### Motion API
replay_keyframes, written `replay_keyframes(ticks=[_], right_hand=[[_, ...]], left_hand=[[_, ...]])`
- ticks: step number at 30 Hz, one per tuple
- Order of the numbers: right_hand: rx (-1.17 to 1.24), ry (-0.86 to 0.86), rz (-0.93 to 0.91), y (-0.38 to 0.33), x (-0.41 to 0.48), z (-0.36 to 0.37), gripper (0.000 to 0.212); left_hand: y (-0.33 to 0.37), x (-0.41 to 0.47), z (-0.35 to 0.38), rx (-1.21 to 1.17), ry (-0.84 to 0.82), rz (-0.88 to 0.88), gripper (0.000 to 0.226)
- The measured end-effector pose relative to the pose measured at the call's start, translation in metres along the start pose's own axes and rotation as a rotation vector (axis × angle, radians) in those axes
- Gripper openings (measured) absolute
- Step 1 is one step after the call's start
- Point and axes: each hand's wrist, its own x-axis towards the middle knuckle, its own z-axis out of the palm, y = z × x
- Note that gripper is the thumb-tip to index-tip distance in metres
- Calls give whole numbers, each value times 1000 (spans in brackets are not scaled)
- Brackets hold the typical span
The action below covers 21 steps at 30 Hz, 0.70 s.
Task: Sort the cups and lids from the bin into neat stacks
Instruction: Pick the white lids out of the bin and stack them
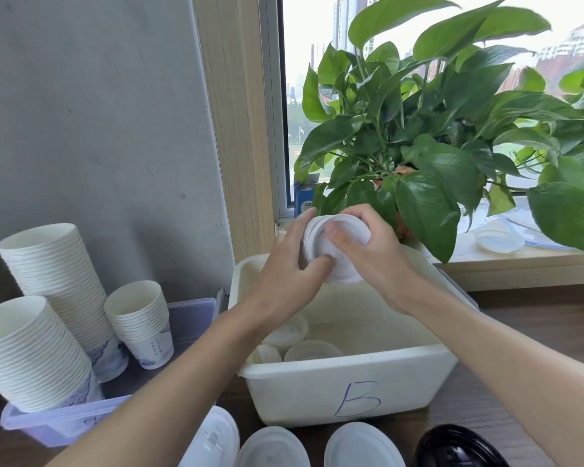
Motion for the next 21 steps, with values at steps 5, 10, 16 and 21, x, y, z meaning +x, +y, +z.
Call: replay_keyframes(ticks=[5,10,16,21], right_hand=[[66,7,61,0,-1,0,45],[78,21,23,-2,-2,2,36],[38,18,-30,0,0,-1,36],[-33,-17,-30,3,1,-4,50]], left_hand=[[0,0,1,-60,17,45,69],[-2,2,0,-59,37,72,66],[-3,3,-1,-10,43,110,56],[-3,2,-1,28,12,89,74]])
